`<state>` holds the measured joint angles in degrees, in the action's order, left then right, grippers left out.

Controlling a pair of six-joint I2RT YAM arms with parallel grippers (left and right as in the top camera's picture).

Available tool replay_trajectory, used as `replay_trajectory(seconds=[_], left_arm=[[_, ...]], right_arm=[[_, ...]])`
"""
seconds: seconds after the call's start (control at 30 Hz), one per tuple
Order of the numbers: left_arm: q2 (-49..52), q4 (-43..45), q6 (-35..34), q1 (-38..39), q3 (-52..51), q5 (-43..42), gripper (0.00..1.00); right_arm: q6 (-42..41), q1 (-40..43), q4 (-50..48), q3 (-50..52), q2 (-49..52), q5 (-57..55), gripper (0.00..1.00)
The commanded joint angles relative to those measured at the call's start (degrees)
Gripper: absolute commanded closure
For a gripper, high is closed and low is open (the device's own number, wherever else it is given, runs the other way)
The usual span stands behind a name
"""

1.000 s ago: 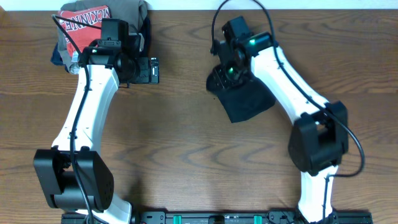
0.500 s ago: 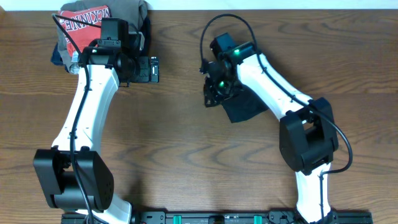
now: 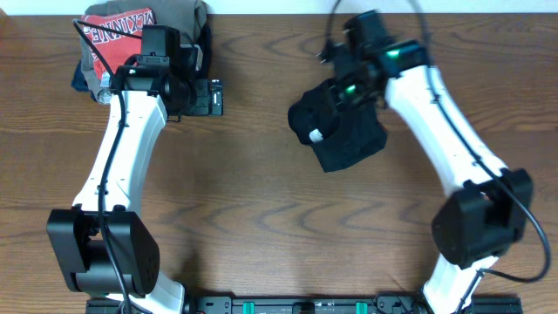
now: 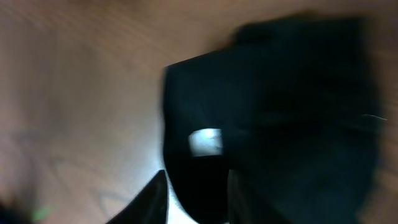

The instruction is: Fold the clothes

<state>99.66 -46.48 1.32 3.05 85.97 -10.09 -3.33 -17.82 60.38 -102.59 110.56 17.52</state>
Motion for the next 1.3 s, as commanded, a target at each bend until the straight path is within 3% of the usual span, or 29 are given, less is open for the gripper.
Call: replay_trajectory(seconds=[0.0, 0.1, 0.7, 1.0, 1.07, 1.27], left_arm=[[0.0, -0.1, 0.4, -0.2, 0.6, 0.7, 0.02], [0.0, -0.1, 0.4, -0.2, 0.6, 0.7, 0.02], [0.1, -0.2, 0.3, -0.1, 0.5, 0.7, 0.02], [0.4, -0.4, 0.1, -0.1, 0.4, 0.2, 0.02], [0.4, -0.9, -0.1, -0.1, 0.4, -0.2, 0.02], [0.4, -1.7, -0.4, -0.1, 0.3, -8.5, 0.02]], right_arm=[[-2.4, 2.8, -0.4, 0.7, 0.8, -3.4, 0.84], [-2.4, 4.3, -1.5, 2.8, 2.4, -3.4, 0.99], [-8.3, -0.4, -34.4, 38.5, 4.9, 0.9, 0.99], [-8.7, 1.5, -34.9, 35.6, 2.4, 2.9, 0.98], [-8.6, 3.3, -32.3, 31.4, 0.6, 5.3, 0.93], [-6.4, 9.0, -19.2, 15.4, -5.2, 5.8, 0.55]])
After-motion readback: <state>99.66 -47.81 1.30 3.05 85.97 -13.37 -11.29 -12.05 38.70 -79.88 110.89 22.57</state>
